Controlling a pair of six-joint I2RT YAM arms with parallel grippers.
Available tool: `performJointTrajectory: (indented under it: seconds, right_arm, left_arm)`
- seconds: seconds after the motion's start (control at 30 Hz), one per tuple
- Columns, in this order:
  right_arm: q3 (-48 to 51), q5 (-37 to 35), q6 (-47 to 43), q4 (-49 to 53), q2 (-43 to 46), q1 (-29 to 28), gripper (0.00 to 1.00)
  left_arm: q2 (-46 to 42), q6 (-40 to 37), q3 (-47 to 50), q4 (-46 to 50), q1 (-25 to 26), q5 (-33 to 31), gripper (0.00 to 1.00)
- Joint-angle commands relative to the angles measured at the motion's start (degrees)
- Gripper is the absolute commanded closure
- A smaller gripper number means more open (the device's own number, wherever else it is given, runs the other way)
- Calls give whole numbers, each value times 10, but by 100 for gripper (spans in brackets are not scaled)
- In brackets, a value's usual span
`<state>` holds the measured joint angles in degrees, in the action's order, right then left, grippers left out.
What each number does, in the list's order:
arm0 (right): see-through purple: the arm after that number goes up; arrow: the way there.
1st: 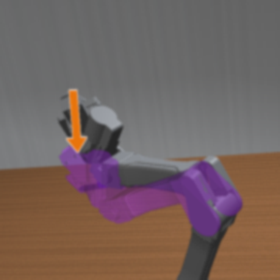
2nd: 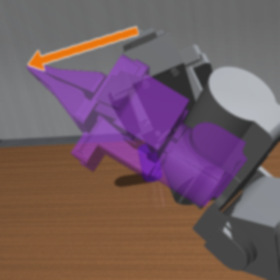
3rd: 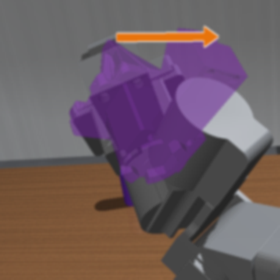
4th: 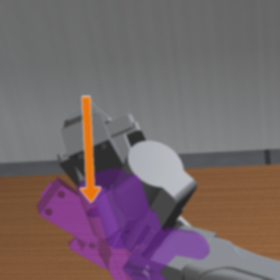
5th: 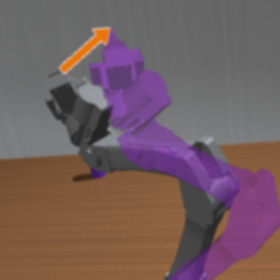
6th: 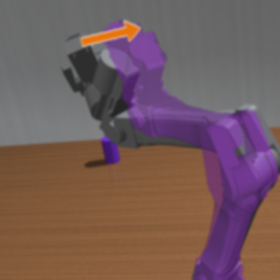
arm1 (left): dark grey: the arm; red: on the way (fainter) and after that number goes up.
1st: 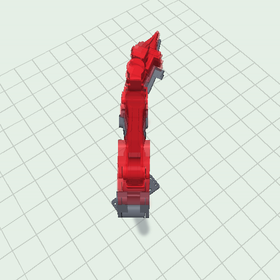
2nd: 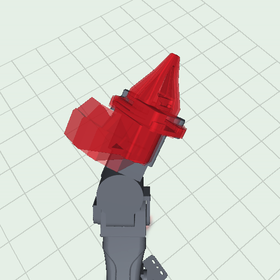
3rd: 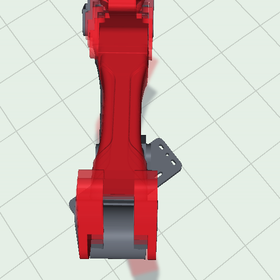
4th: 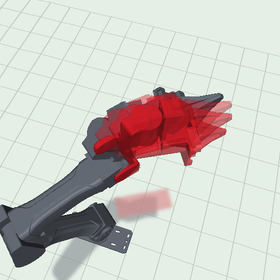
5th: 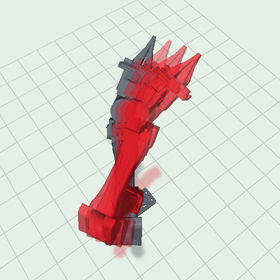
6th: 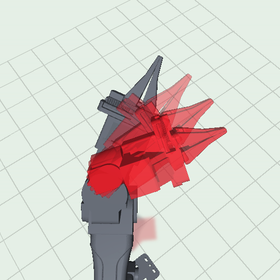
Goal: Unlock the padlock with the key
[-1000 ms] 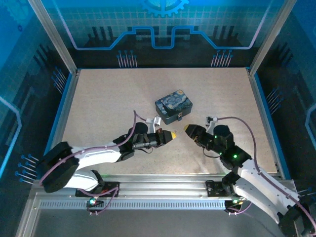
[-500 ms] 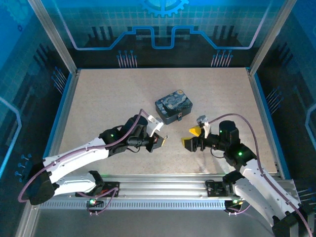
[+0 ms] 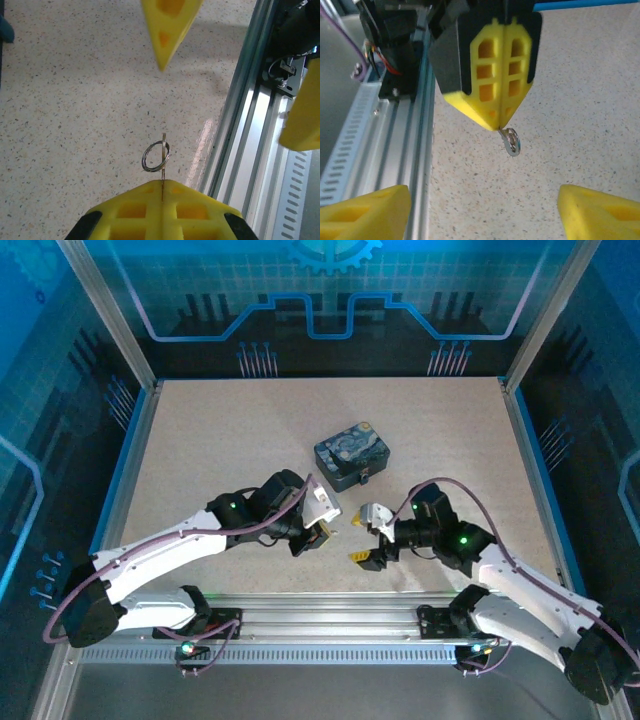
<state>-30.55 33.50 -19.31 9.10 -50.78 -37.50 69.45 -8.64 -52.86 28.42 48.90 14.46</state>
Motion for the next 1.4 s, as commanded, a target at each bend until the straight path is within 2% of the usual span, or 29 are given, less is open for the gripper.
performJointTrajectory:
  seconds: [0.0,0.43,0.73,0.83,0.93,1.07,1.1,1.23,1.37]
  right_arm:
    - [-26,5,-28,-31,-22,-10,29]
    - [-58,18,-10,-73,-104,-19,55]
    - [-66,17,-14,-49,-112,-20,89]
    - [-52,14,-5,-57,-98,-14,97]
    - [-21,15,42,-102,-78,2,99]
    - [22,18,130,-184,-53,21,99]
    - [31,12,153,-204,-47,24,99]
    - [57,-18,242,-275,-36,23,99]
    - [75,-61,361,-334,-37,24,99]
  left_arm:
    - [3,-29,-17,15,2,24,100]
    - [-5,-37,-14,5,6,30,100]
    - [-10,-37,-12,6,7,25,100]
    - [-20,-32,-10,4,7,17,100]
    - [-48,-17,7,-18,5,11,83]
    - [-109,38,56,-81,-15,20,76]
    - [-130,60,73,-101,-26,24,71]
    - [-196,176,134,-188,-60,23,56]
    - [-235,332,183,-265,-70,-9,41]
